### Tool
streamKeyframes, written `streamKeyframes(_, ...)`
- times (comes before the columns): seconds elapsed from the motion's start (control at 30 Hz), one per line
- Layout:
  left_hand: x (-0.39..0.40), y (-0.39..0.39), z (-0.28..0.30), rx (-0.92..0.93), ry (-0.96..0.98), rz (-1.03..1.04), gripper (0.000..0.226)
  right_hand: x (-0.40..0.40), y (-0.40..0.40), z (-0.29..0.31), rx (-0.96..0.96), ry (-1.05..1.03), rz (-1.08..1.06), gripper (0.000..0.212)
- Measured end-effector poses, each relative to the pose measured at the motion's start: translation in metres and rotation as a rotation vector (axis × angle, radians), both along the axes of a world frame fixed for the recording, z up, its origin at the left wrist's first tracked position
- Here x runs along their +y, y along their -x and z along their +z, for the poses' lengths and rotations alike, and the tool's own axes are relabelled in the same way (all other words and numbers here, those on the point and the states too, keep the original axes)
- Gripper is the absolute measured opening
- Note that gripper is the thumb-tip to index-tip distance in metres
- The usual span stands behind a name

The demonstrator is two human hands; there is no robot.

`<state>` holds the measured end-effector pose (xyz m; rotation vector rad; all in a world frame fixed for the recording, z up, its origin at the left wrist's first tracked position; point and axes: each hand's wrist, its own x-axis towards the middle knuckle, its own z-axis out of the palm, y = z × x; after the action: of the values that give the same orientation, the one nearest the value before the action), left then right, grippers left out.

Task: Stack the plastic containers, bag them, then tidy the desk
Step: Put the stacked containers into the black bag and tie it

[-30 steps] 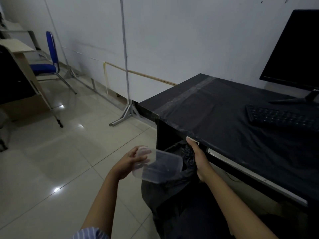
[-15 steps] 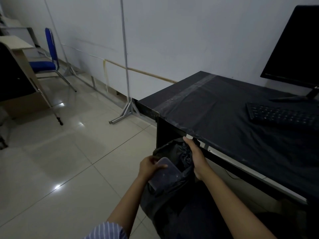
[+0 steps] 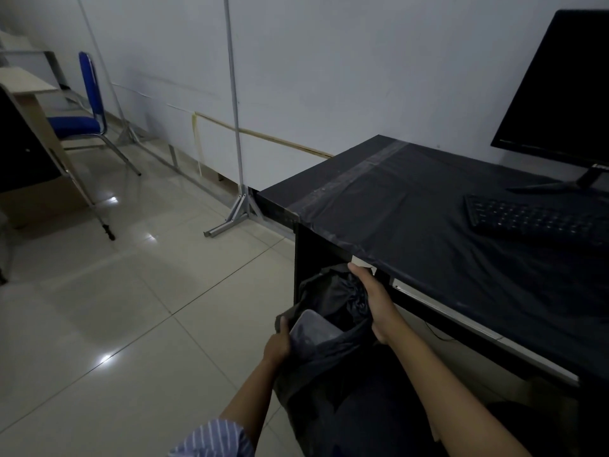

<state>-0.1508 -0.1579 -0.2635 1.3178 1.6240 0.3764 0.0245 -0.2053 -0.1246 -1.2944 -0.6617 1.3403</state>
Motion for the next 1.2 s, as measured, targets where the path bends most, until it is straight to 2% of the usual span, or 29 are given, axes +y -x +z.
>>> streamKeyframes(0.1, 0.003, 0.007, 0.001, -0.011, -0.169, 0.227, 0.038, -0.002, -0.003, 0.004, 0.008, -0.001, -0.008, 0.081)
streamKeyframes(0.13, 0.002, 0.010, 0.006, -0.006, -0.216, 0.298, 0.042, -0.003, -0.005, 0.004, 0.011, -0.010, -0.017, 0.079)
streamKeyframes(0.17, 0.005, 0.016, 0.006, -0.069, -0.256, 0.408, 0.045, -0.004, -0.007, 0.005, 0.009, -0.024, -0.030, 0.076)
streamKeyframes(0.23, 0.010, 0.028, 0.015, -0.154, -0.316, 0.516, 0.029, -0.005, -0.010, 0.005, -0.017, -0.047, -0.055, 0.066)
streamKeyframes(0.4, 0.031, 0.062, 0.041, -0.263, -0.413, 0.713, 0.026, -0.010, -0.009, 0.001, -0.215, -0.027, -0.076, 0.072)
streamKeyframes(0.47, 0.039, 0.072, 0.051, -0.263, -0.456, 0.717, 0.030, -0.011, -0.007, 0.000, -0.267, -0.017, -0.057, 0.068)
streamKeyframes(0.57, 0.046, 0.084, 0.065, -0.263, -0.481, 0.686, 0.051, -0.013, -0.003, -0.003, -0.312, 0.031, -0.044, 0.055)
streamKeyframes(0.63, 0.051, 0.094, 0.069, -0.268, -0.493, 0.660, 0.048, -0.013, 0.001, -0.007, -0.329, 0.040, -0.042, 0.056)
streamKeyframes(0.7, 0.054, 0.104, 0.073, -0.234, -0.529, 0.587, 0.030, -0.012, 0.002, -0.010, -0.318, 0.070, -0.013, 0.066)
streamKeyframes(0.77, 0.055, 0.114, 0.076, -0.249, -0.582, 0.522, 0.016, -0.013, 0.001, -0.012, -0.313, 0.145, 0.106, 0.079)
streamKeyframes(0.87, 0.056, 0.131, 0.082, -0.274, -0.640, 0.489, 0.020, -0.013, 0.003, -0.013, -0.384, 0.330, 0.266, 0.099)
streamKeyframes(0.93, 0.059, 0.142, 0.088, -0.261, -0.670, 0.479, 0.025, -0.011, 0.006, -0.015, -0.404, 0.314, 0.212, 0.090)
streamKeyframes(1.0, 0.061, 0.154, 0.095, -0.226, -0.685, 0.506, 0.028, -0.007, 0.009, -0.014, -0.412, 0.229, 0.143, 0.071)
streamKeyframes(1.1, 0.063, 0.172, 0.104, -0.098, -0.729, 0.485, 0.030, -0.005, 0.012, -0.007, -0.317, 0.138, 0.062, 0.051)
streamKeyframes(1.2, 0.063, 0.191, 0.112, 0.073, -0.769, 0.463, 0.033, -0.006, 0.012, -0.003, -0.360, 0.092, 0.042, 0.038)
